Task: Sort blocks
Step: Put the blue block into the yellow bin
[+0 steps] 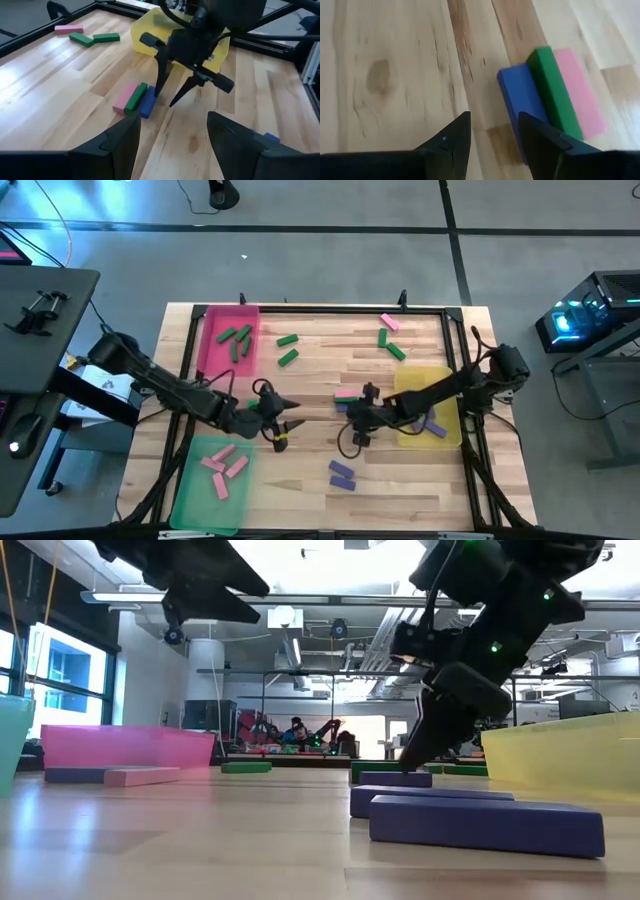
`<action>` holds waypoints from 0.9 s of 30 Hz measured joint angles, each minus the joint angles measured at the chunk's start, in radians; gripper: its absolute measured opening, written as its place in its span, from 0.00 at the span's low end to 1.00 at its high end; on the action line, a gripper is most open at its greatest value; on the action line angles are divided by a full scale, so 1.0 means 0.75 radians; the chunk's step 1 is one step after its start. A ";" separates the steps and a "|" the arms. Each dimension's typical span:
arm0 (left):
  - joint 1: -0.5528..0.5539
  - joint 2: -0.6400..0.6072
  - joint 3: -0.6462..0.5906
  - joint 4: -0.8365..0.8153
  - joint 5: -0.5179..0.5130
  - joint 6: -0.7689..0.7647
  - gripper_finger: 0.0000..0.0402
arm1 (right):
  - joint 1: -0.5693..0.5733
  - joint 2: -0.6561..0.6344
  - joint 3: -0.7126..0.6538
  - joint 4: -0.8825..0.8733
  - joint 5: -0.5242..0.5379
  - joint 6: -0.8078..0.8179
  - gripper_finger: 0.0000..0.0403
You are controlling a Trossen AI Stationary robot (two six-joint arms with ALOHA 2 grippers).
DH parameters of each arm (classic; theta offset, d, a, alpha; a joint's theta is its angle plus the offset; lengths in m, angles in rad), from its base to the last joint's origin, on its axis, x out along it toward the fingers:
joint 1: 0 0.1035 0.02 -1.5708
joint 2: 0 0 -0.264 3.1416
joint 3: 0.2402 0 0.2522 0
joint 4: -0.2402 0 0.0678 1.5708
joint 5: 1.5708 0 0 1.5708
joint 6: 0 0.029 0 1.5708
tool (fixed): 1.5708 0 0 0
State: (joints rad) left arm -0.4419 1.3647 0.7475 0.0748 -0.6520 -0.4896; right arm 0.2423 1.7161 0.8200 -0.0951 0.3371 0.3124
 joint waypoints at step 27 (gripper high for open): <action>-0.029 0.059 0.000 0.037 -0.069 -0.041 0.54 | 0.080 0.016 0.026 -0.059 0.207 -0.174 0.37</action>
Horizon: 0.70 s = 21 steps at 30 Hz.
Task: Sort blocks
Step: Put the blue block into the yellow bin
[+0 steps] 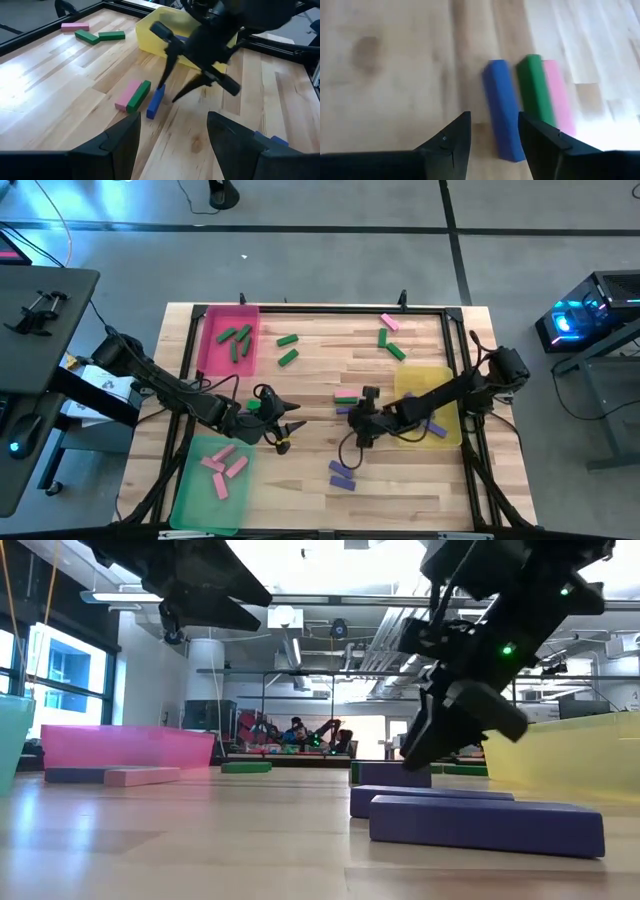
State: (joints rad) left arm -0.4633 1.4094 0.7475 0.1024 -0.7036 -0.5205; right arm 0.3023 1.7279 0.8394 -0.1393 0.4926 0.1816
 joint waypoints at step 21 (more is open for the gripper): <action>-0.001 0.000 0.000 -0.011 0.001 0.001 0.54 | -0.135 0.003 -0.006 -0.048 -0.351 0.051 0.27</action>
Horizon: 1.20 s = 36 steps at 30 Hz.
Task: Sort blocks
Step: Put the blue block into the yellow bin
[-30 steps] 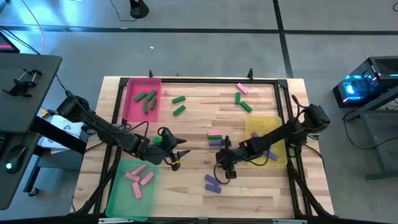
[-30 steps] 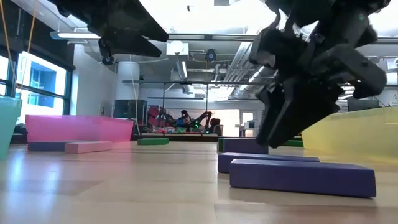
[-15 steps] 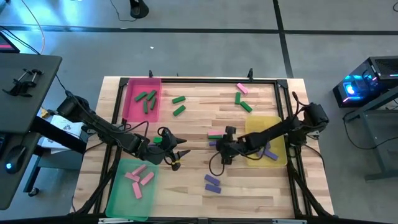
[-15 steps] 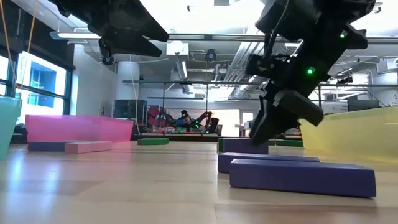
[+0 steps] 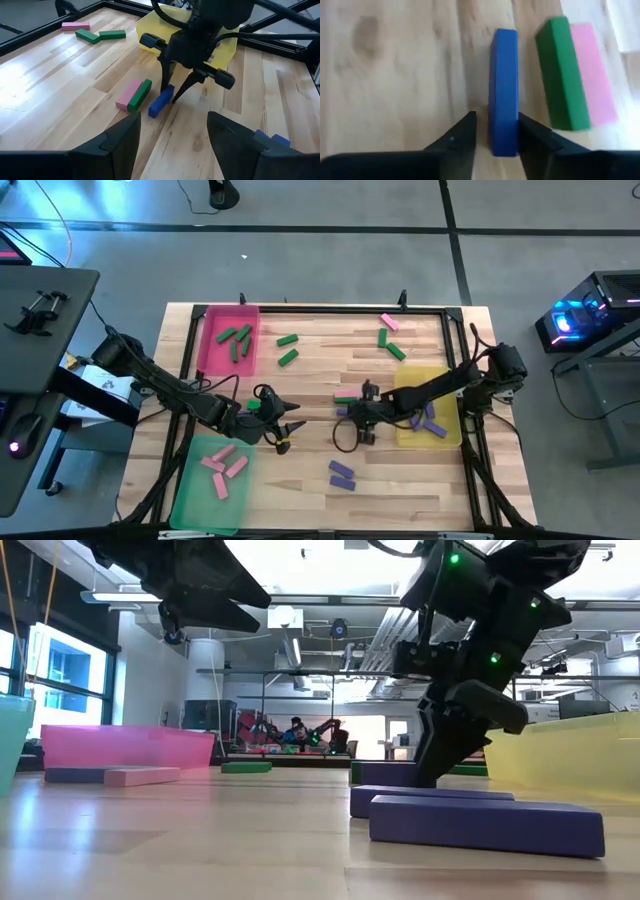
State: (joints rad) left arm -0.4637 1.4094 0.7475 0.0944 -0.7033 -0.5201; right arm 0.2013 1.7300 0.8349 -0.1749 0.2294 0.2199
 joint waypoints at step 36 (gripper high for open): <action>-0.002 0.002 -0.001 0.011 0.001 -0.001 0.54 | 0.303 -0.760 -0.170 -1.367 0.183 1.605 0.07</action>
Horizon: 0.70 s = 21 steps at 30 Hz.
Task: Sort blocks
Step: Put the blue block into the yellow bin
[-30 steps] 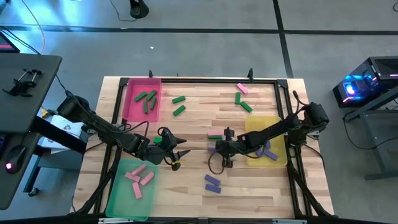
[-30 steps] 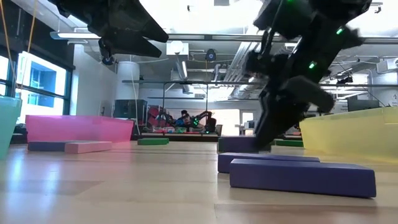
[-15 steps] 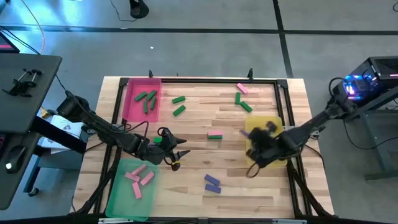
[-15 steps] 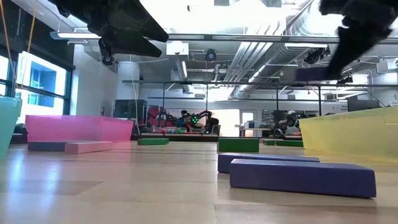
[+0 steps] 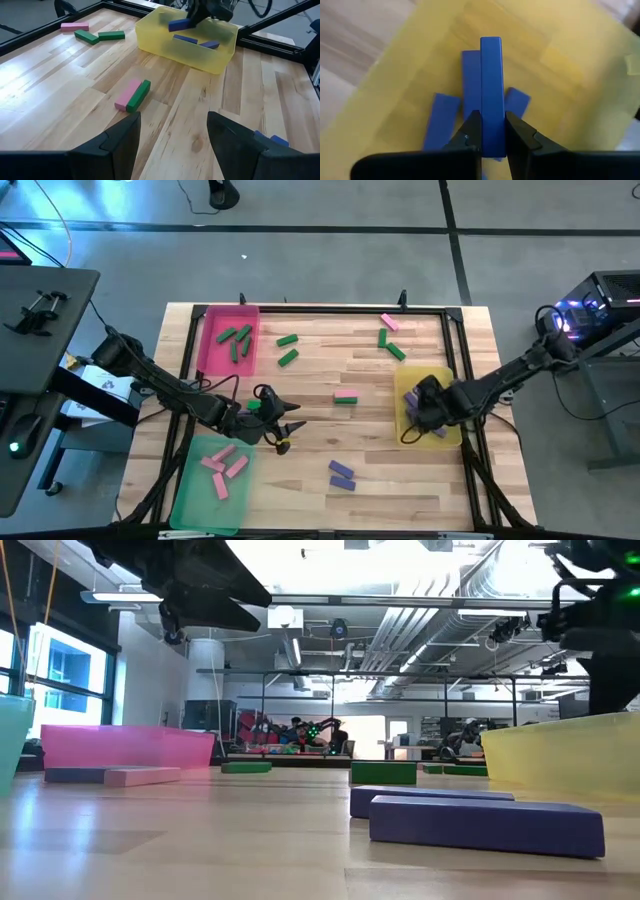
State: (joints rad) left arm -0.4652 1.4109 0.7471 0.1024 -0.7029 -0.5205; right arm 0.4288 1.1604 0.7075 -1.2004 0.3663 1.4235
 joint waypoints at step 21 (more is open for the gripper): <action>0.000 0.000 0.000 0.001 -0.001 -0.002 0.54 | -0.270 0.341 -0.005 0.140 -0.125 -0.337 0.08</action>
State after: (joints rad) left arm -0.4652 1.4109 0.7473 0.1028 -0.7033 -0.5218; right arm 0.2266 1.4162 0.7040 -1.0952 0.2728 1.1705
